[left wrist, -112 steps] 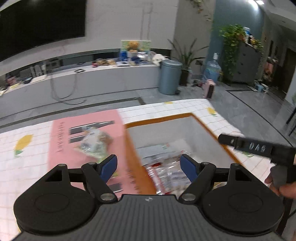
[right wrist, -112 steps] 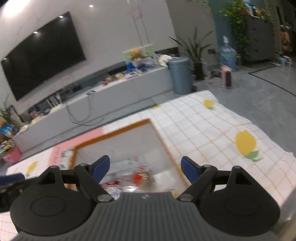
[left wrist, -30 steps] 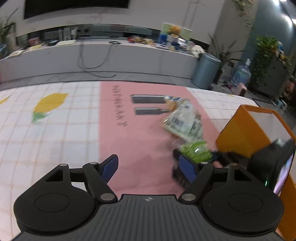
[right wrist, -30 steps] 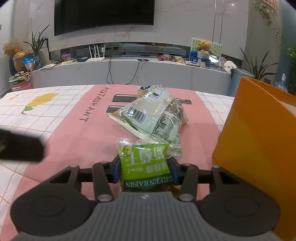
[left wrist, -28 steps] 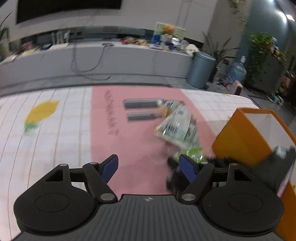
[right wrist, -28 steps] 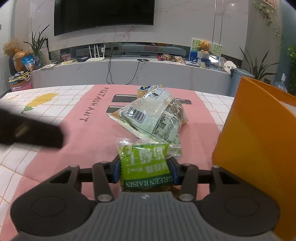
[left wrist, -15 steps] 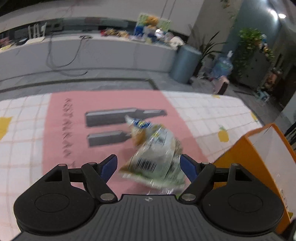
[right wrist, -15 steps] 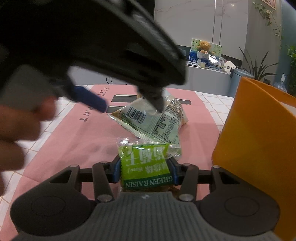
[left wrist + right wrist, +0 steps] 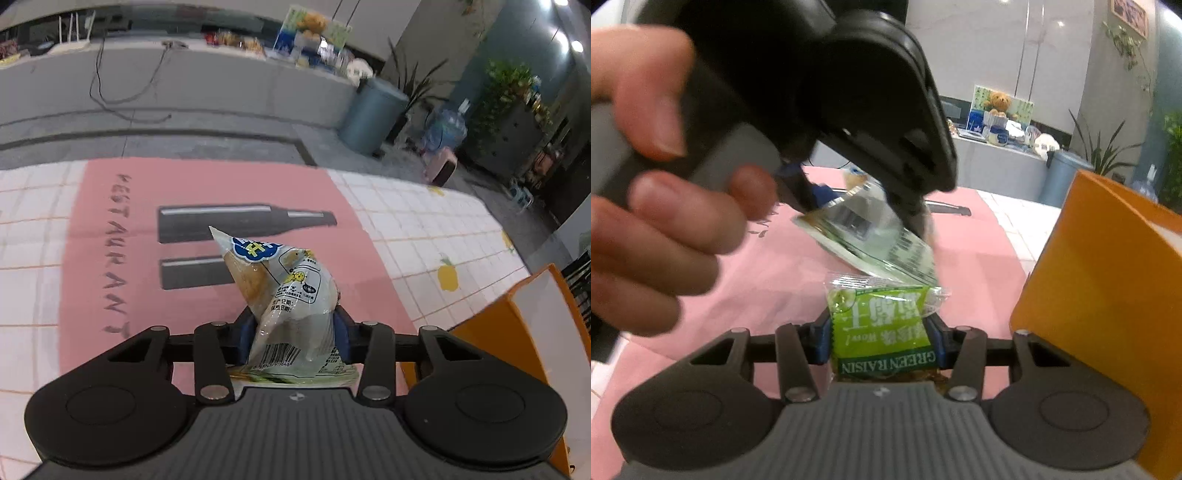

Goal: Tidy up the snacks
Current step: 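Grasp the green raisin pack with the right gripper while the left gripper grasps the clear bread bag, then carry the green raisin pack into the orange box and open the right gripper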

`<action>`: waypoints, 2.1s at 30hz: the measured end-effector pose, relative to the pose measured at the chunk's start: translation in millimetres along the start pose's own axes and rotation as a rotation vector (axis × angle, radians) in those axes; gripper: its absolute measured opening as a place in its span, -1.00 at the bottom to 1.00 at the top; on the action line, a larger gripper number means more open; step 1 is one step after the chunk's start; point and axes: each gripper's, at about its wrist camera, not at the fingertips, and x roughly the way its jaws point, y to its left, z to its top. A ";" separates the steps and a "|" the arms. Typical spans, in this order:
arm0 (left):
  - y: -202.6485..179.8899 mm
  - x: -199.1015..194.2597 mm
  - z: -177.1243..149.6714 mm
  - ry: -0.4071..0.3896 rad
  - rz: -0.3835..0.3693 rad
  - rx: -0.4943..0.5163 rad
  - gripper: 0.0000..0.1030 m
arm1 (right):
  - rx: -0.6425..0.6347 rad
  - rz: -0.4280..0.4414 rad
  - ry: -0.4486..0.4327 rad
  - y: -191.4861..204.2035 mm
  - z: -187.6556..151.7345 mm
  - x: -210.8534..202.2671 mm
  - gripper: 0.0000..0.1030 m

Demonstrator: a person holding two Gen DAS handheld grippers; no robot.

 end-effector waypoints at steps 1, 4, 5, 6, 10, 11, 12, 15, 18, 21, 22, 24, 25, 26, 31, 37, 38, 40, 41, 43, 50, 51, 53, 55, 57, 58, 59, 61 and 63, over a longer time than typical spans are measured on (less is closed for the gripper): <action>0.5 -4.8 0.6 -0.007 0.010 0.006 -0.06 | -0.012 -0.005 -0.002 2.1 -0.2 -0.8 -0.08; 10.5 -22.1 -1.2 -0.016 0.053 -0.016 -0.08 | -0.021 0.006 -0.004 2.6 -1.1 -2.7 -0.09; 14.5 -27.2 -2.2 -0.020 0.053 -0.033 -0.08 | -0.019 0.007 -0.004 2.1 -1.3 -3.1 -0.10; 19.1 -34.2 -4.5 -0.026 0.063 -0.049 -0.08 | -0.019 0.008 -0.004 2.3 -1.8 -3.8 -0.10; 24.2 -60.2 -13.0 -0.031 0.101 -0.039 -0.08 | -0.031 0.030 -0.004 -2.4 -4.8 -8.6 -0.10; 25.3 -66.6 -15.5 -0.032 0.109 -0.050 -0.08 | -0.032 0.036 0.001 -6.1 -1.1 -6.6 -0.11; 26.3 -72.5 -17.7 -0.035 0.108 -0.069 -0.08 | -0.027 0.044 0.013 -8.6 -0.5 -8.6 -0.12; 24.7 -87.8 -21.6 -0.048 0.104 -0.104 -0.08 | -0.025 0.063 0.026 -11.7 -1.7 -19.8 -0.16; 14.8 -108.8 -23.9 -0.059 0.120 -0.080 -0.08 | -0.010 0.062 -0.008 -15.8 -6.8 -38.8 -0.17; 3.1 -135.5 -28.5 -0.097 0.117 -0.055 -0.08 | 0.057 0.083 -0.018 -27.8 -6.2 -56.7 -0.17; -0.5 -143.8 -31.3 -0.109 0.122 -0.052 -0.08 | 0.072 0.086 -0.028 -31.6 -5.1 -63.4 -0.17; -5.6 -159.7 -38.7 -0.135 0.122 -0.065 -0.07 | 0.082 0.091 -0.055 -36.8 -2.5 -79.2 -0.17; -7.2 -169.4 -45.1 -0.161 0.120 -0.085 -0.08 | 0.084 0.092 -0.072 -39.2 -0.5 -87.6 -0.17; -9.3 -179.4 -52.1 -0.188 0.116 -0.098 -0.08 | 0.081 0.087 -0.089 -40.2 1.2 -95.7 -0.17; -25.4 -215.0 -76.3 -0.259 0.121 -0.089 -0.08 | 0.127 0.087 -0.165 -55.0 13.3 -136.2 -0.17; -42.0 -234.8 -87.3 -0.273 0.028 -0.140 -0.08 | 0.202 0.119 -0.203 -96.3 33.1 -182.7 -0.17; -48.9 -236.5 -89.3 -0.280 0.016 -0.135 -0.08 | 0.213 0.122 -0.212 -104.7 35.8 -189.5 -0.17; -65.2 -237.8 -92.5 -0.286 -0.003 -0.121 -0.08 | 0.239 0.118 -0.231 -124.7 38.8 -205.6 -0.17; -72.8 -237.2 -93.0 -0.284 -0.019 -0.119 -0.08 | 0.251 0.114 -0.238 -136.0 39.3 -212.3 -0.17; -87.6 -233.5 -91.2 -0.280 -0.057 -0.113 -0.08 | 0.255 0.084 -0.241 -155.6 39.4 -219.6 -0.17; -123.8 -200.4 -79.1 -0.259 -0.174 -0.076 -0.07 | 0.310 -0.032 -0.185 -218.7 28.2 -209.9 -0.17; -125.6 -194.8 -78.6 -0.261 -0.195 -0.078 -0.07 | 0.327 -0.025 -0.187 -225.8 25.2 -205.6 -0.17; -125.4 -183.9 -78.0 -0.252 -0.241 -0.090 -0.07 | 0.365 0.027 -0.156 -238.0 17.7 -189.2 -0.17; -122.9 -173.5 -76.4 -0.239 -0.256 -0.098 -0.07 | 0.406 0.063 -0.095 -247.6 12.4 -172.4 -0.17; -121.7 -166.9 -76.7 -0.237 -0.247 -0.082 -0.07 | 0.415 0.072 -0.055 -250.3 10.7 -156.8 -0.17; -123.6 -166.0 -79.7 -0.236 -0.239 -0.074 -0.07 | 0.420 0.061 -0.033 -251.0 10.9 -148.5 -0.17; -124.8 -164.7 -80.7 -0.235 -0.232 -0.066 -0.07 | 0.424 0.044 -0.013 -251.1 11.3 -142.6 -0.17; -126.2 -162.1 -83.9 -0.226 -0.220 -0.058 -0.07 | 0.428 0.009 0.024 -250.1 13.4 -129.3 -0.17; -125.6 -160.9 -85.8 -0.216 -0.215 -0.061 -0.07 | 0.405 -0.012 0.056 -246.5 12.5 -122.2 -0.17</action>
